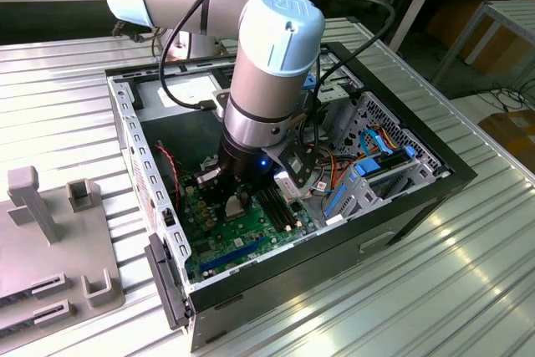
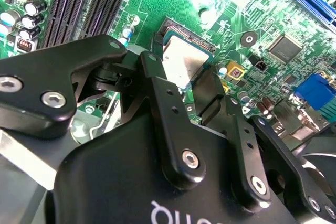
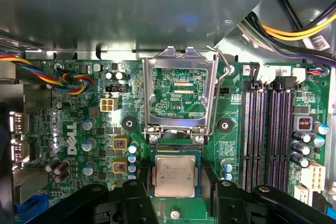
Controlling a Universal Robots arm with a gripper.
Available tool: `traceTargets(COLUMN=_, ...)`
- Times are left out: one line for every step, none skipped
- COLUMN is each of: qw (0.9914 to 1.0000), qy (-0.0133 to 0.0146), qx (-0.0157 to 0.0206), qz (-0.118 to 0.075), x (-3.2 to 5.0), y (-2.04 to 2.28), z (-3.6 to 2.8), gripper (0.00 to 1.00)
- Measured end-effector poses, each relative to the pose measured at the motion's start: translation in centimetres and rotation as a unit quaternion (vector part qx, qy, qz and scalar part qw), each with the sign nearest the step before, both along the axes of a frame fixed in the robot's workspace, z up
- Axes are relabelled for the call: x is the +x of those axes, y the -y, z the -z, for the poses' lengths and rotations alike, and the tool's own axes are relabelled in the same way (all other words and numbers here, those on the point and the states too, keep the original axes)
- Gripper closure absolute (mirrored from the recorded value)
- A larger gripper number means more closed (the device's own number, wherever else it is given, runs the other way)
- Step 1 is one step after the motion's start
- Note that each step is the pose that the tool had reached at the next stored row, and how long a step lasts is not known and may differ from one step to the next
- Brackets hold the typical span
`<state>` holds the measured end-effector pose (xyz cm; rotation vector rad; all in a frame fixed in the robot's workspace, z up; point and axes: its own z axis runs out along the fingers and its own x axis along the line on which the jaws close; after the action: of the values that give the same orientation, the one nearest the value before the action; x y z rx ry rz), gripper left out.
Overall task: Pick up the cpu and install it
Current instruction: 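Place the cpu into insertion slot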
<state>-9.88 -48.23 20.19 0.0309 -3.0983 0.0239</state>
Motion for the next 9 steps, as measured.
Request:
traceTargets(qw=1.00000, qy=0.0000, qx=0.0000, qz=0.000, x=0.00, y=0.00, z=0.03, gripper=0.53)
traceTargets(qw=1.00000, qy=0.0000, qx=-0.0001, qz=0.001, x=0.00, y=0.00, z=0.05, gripper=0.53)
traceTargets(qw=1.00000, qy=0.0000, qx=-0.0001, qz=0.001, x=0.02, y=0.00, z=0.06, gripper=0.53)
traceTargets(qw=1.00000, qy=0.0000, qx=0.0000, qz=0.001, x=0.02, y=0.00, z=0.08, gripper=0.53)
traceTargets(qw=1.00000, qy=0.0000, qx=0.0000, qz=0.002, x=0.02, y=0.00, z=0.09, gripper=0.53)
traceTargets(qw=1.00000, qy=0.0000, qx=0.0001, qz=0.002, x=0.02, y=0.00, z=0.10, gripper=0.53)
traceTargets(qw=1.00000, qy=0.0001, qx=0.0001, qz=0.002, x=0.02, y=0.01, z=0.10, gripper=0.53)
traceTargets(qw=1.00000, qy=0.0000, qx=0.0000, qz=0.001, x=0.02, y=0.01, z=0.12, gripper=0.53)
traceTargets(qw=1.00000, qy=0.0000, qx=0.0000, qz=0.002, x=0.02, y=0.02, z=0.15, gripper=0.53)
